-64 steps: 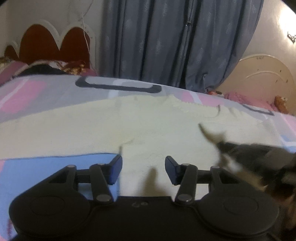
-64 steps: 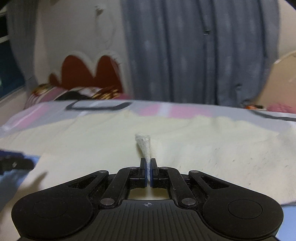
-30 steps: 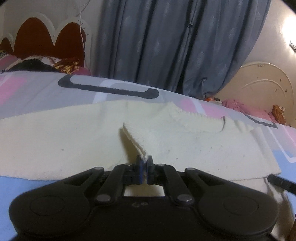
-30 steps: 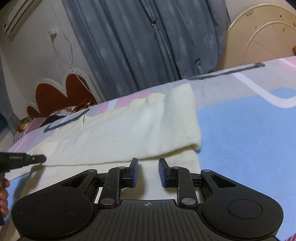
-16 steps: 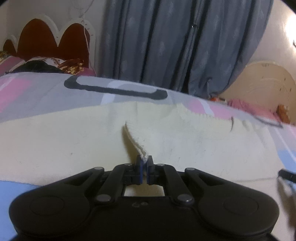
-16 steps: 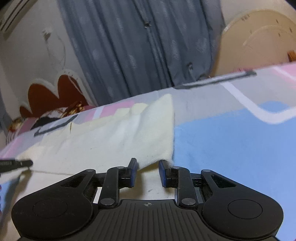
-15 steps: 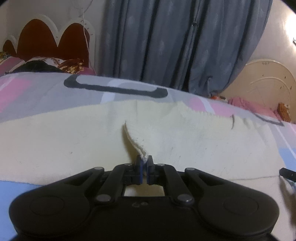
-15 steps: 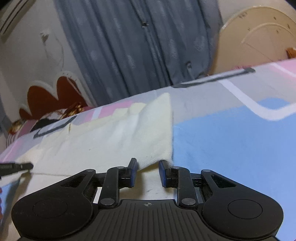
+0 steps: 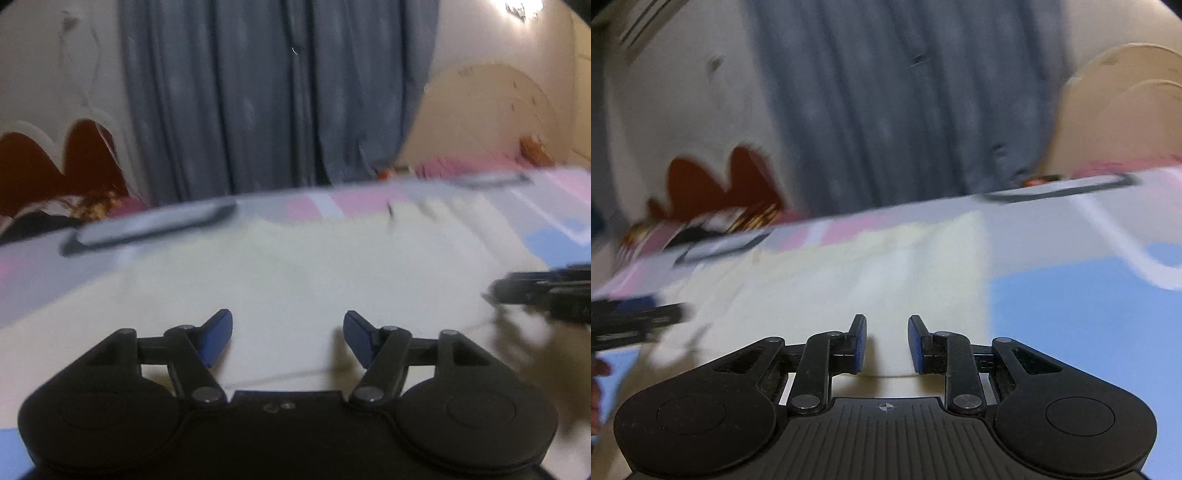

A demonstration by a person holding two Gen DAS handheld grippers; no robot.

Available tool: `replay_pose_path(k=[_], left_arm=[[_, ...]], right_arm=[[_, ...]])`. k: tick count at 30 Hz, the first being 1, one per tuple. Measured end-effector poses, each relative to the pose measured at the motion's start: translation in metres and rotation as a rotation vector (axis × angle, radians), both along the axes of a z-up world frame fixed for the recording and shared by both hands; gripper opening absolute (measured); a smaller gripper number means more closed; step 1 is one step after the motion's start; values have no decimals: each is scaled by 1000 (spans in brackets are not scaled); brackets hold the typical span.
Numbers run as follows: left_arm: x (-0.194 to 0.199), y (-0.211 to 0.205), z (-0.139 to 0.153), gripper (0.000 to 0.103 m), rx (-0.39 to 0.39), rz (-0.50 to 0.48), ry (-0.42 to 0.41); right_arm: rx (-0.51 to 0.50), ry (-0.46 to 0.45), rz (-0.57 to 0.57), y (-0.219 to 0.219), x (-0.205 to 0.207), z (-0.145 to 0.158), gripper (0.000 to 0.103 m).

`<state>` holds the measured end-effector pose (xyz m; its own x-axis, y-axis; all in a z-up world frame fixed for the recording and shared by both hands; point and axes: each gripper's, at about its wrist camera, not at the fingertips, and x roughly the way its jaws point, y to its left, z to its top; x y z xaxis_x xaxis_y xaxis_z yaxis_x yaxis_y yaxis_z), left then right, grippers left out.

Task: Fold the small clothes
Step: 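Release the sleeve and lift both grippers off the sweater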

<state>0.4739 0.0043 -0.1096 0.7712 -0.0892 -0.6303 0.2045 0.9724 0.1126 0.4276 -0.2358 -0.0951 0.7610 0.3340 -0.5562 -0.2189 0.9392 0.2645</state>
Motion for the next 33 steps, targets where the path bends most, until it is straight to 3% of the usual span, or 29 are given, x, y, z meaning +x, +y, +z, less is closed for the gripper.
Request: replay_pose_path(k=[1,2,4,6,8,11,15,17,20,22,25,27,29,31,33], left_arm=[[2,3,-8,70,14,17,30],[0,16,-11,75,-25,33,29],[-2,39,-6,74,-41,106,25],[0,50,0,71,12,145,-41],[9,51,7,71,-37,117,-71],[27,26,10,72,-17,46,-96],[48,-1,-3,71,26,5,-43],[51,4,-16,84,94,37,-24],[44,32,-20,93,-12,137,-4],[40,33,-18,92,-12,140,-10],[23,30,-7,75,-20,136,-41],[9,26,-1,83,-65,119,-70],[4,11,-5,84,-68,75,-70],[1,0,-12,83,-30,58,-49],[0,5,-21,82,-60,95,-10]], right_arm=[[-53,4,30,9,0,-2,25],[-116,-9,30,11,-2,-1,25],[-212,-22,-33,-5,-4,-3,25],[-184,-6,-74,-35,3,-6,25],[-142,-25,-124,-53,19,1,25],[-30,-59,-116,-57,51,11,25],[-83,-35,-50,-33,92,4,25],[-158,11,-90,-38,107,-7,24],[-127,31,-128,-58,102,-7,15],[-191,18,-109,-52,100,-7,15],[-203,27,-110,-50,93,-5,15],[-195,-21,-105,-45,73,9,15],[-202,-62,-59,-28,47,15,16],[-225,-43,-11,-5,35,11,19],[-268,-37,18,8,18,1,38]])
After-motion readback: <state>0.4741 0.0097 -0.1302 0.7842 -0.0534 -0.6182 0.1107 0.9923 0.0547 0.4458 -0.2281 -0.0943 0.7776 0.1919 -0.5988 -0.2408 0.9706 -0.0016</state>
